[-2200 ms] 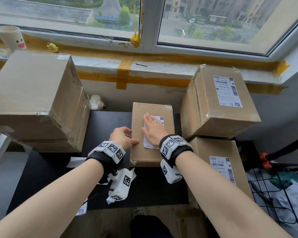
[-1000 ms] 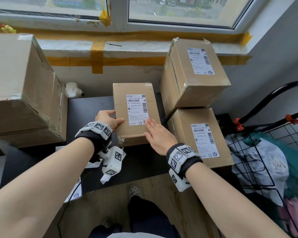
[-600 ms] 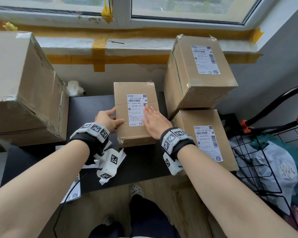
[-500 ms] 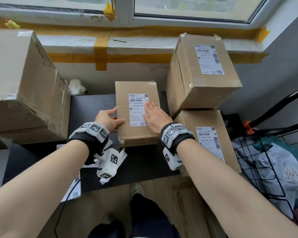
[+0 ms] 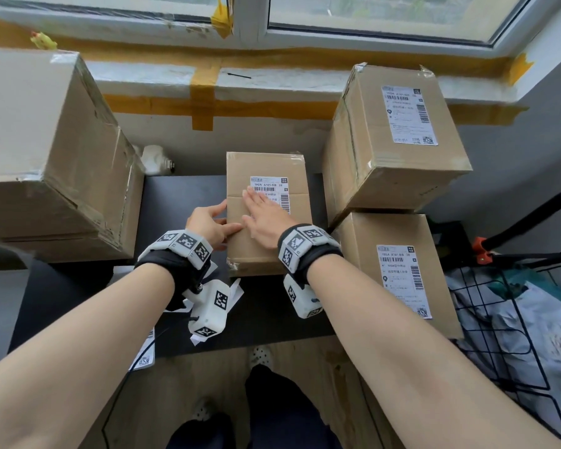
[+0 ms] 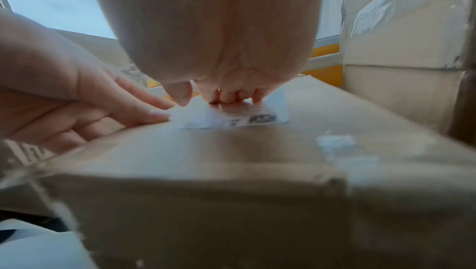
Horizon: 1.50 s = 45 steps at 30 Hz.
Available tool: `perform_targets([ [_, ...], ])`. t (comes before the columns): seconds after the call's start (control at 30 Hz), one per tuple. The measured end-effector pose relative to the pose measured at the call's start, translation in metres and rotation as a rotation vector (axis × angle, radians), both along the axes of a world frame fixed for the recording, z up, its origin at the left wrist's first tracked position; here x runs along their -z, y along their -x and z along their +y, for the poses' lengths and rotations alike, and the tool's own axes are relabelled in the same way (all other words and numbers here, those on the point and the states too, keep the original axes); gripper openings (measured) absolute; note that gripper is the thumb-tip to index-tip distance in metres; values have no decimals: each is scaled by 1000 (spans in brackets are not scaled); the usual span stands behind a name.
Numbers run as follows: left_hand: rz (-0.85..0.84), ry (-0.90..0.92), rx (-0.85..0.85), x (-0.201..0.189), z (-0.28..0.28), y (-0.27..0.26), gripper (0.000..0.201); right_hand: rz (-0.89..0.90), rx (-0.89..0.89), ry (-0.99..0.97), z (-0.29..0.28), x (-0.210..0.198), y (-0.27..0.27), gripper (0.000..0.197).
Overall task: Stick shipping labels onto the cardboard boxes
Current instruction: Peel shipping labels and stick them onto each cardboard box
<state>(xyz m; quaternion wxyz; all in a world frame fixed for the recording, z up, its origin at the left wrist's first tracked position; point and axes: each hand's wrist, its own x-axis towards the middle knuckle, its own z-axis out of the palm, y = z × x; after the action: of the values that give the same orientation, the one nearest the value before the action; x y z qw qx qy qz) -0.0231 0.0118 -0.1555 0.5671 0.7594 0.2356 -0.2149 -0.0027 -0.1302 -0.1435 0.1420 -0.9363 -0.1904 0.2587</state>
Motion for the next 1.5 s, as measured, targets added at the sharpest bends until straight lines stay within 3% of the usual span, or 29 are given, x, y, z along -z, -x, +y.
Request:
perform_targets([
  [0.2, 44, 45, -24, -4, -2, 2, 68, 3, 76, 132, -40, -6, -7, 60],
  [0.53, 4, 46, -33, -6, -3, 7, 68, -56, -8, -38, -32, 12, 64, 55],
  [0.73, -80, 47, -75, -11, -6, 20, 67, -48, 233, -47, -71, 4, 75, 57],
  [1.0, -36, 184, -95, -15, -2, 26, 53, 131, 783, -535, -71, 1, 70, 77],
  [1.23, -85, 265, -14, -23, 2, 37, 53, 122, 889, -711, -75, -6, 79, 65],
  [1.5, -210, 340, 52, -63, 22, 64, 51, 63, 932, -937, -80, -52, 113, 63],
])
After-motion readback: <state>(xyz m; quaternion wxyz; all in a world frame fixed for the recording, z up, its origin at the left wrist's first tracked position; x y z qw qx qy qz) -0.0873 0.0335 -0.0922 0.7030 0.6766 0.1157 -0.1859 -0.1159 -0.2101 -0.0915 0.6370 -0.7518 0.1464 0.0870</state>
